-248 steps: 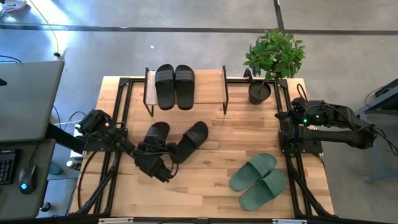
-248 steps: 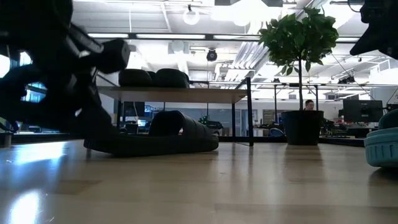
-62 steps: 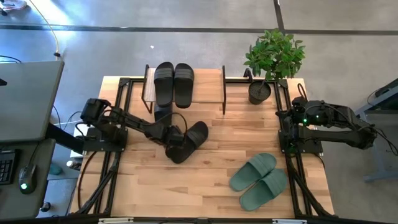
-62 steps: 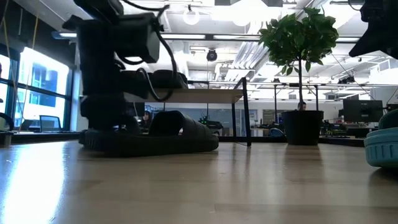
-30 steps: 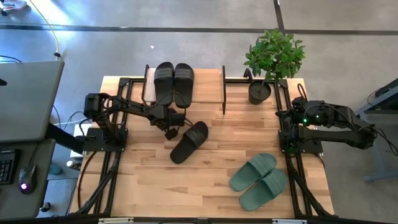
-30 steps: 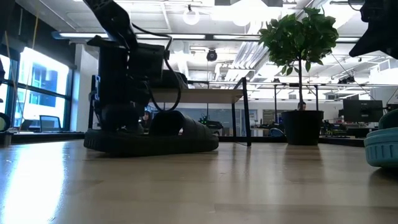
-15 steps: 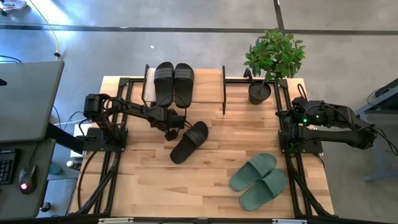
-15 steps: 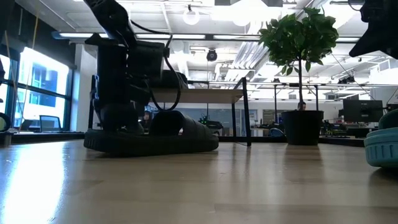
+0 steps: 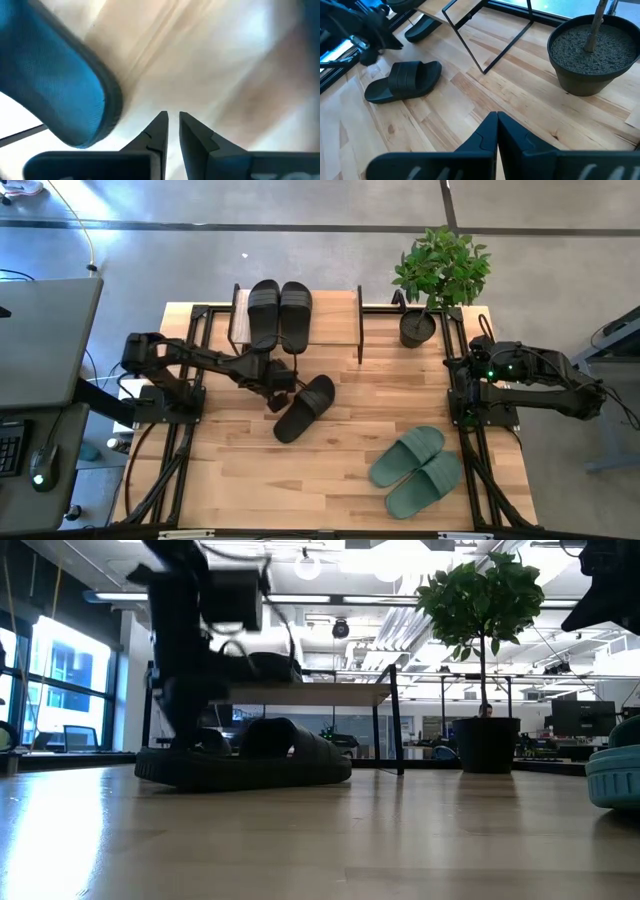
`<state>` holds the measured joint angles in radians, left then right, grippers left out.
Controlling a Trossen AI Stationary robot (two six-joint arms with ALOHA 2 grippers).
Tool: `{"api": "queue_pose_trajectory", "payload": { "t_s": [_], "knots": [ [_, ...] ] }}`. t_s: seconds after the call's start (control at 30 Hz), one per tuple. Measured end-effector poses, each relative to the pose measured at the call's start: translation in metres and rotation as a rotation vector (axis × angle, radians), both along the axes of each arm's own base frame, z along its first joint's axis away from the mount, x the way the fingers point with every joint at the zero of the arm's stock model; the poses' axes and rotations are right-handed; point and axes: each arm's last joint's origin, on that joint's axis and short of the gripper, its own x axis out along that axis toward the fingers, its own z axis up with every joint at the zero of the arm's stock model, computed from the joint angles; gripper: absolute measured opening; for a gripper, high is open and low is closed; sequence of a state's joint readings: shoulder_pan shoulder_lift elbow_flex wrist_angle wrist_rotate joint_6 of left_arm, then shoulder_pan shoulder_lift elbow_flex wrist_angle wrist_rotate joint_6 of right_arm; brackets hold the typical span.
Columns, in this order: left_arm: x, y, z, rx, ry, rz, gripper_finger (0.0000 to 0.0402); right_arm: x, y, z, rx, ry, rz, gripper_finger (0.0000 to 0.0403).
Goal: Pick and place slides into the shelf
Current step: Put the black slide under the shelf
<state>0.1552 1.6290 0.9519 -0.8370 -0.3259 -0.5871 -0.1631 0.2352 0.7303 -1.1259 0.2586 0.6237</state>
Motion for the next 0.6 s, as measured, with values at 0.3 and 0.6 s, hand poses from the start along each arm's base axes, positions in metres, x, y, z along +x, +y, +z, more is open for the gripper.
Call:
{"api": "queue_pose_trajectory", "payload": {
  "t_s": [0.3,0.6],
  "knots": [
    [0.015,-0.038,0.071,-0.037,-0.327,-0.182,0.0051,0.0,0.0,0.0,-0.003,0.001,0.002,0.0],
    [0.034,-0.091,0.094,-0.034,-0.556,-0.665,0.0051,0.0,0.0,0.0,-0.022,0.01,0.004,0.0]
  ]
}}
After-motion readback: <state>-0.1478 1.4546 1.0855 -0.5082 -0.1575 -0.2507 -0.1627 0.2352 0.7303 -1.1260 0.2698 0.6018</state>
